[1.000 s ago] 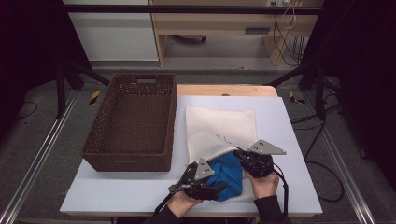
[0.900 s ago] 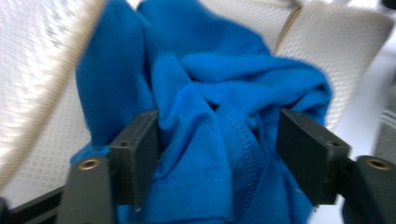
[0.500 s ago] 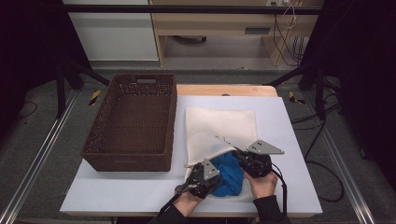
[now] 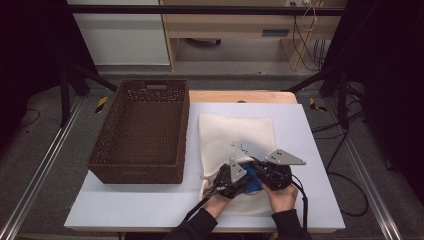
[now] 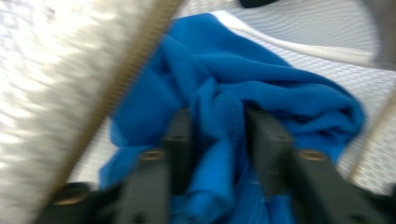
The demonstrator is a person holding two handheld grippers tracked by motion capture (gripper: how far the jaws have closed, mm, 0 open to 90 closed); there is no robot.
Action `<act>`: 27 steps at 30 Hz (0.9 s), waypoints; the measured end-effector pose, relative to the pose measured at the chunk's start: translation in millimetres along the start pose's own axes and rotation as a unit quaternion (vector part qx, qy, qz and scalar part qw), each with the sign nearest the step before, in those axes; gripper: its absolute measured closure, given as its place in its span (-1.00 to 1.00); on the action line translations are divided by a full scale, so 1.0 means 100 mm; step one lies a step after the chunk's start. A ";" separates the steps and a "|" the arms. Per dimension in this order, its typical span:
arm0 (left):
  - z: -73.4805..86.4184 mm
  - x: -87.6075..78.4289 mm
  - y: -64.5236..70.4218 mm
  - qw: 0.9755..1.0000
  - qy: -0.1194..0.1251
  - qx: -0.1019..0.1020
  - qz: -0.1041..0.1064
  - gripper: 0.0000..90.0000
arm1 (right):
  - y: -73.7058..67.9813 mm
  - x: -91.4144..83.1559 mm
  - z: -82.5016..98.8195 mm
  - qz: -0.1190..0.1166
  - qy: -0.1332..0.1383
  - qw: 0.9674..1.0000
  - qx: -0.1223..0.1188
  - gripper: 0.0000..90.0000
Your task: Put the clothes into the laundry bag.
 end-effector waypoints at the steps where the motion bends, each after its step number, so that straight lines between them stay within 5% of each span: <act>1: 0.00 -0.03 0.01 1.000 -0.003 0.004 0.003 -0.02 | 0.00 0.01 0.01 0.000 -0.003 1.000 0.001 0.95; 5: -0.01 -0.23 0.06 1.000 -0.008 0.005 0.025 -0.31 | 0.01 0.00 0.00 0.004 -0.001 1.000 -0.001 0.95; 9: 0.05 -0.38 0.08 0.999 -0.023 -0.003 0.049 -0.40 | 0.03 -0.01 0.01 0.006 -0.002 1.000 0.002 0.95; 14: 0.26 -0.21 0.06 0.997 -0.079 0.002 0.024 -0.38 | 0.02 0.00 0.02 0.005 -0.006 1.000 -0.001 0.95; 18: 0.30 -0.13 0.05 0.996 -0.085 -0.008 0.010 -0.01 | 0.01 0.01 0.03 0.002 -0.008 1.000 0.000 0.95; 22: 0.24 -0.13 0.04 0.994 -0.098 -0.030 0.035 0.66 | 0.01 0.01 0.02 -0.001 -0.007 1.000 0.000 0.95; 27: 0.12 -0.03 0.08 0.996 -0.080 -0.016 0.027 0.74 | 0.00 0.02 0.01 -0.002 -0.006 1.000 0.003 0.95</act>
Point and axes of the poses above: each handheld gripper's, and its own axes: x roughly forward along the jaws, z roughly out of its underside, y roughly to its right, the point moved 7 cm from there along x, roughly forward along the jaws, and after that the axes turned 12 degrees about -x, right-handed, at the moved point
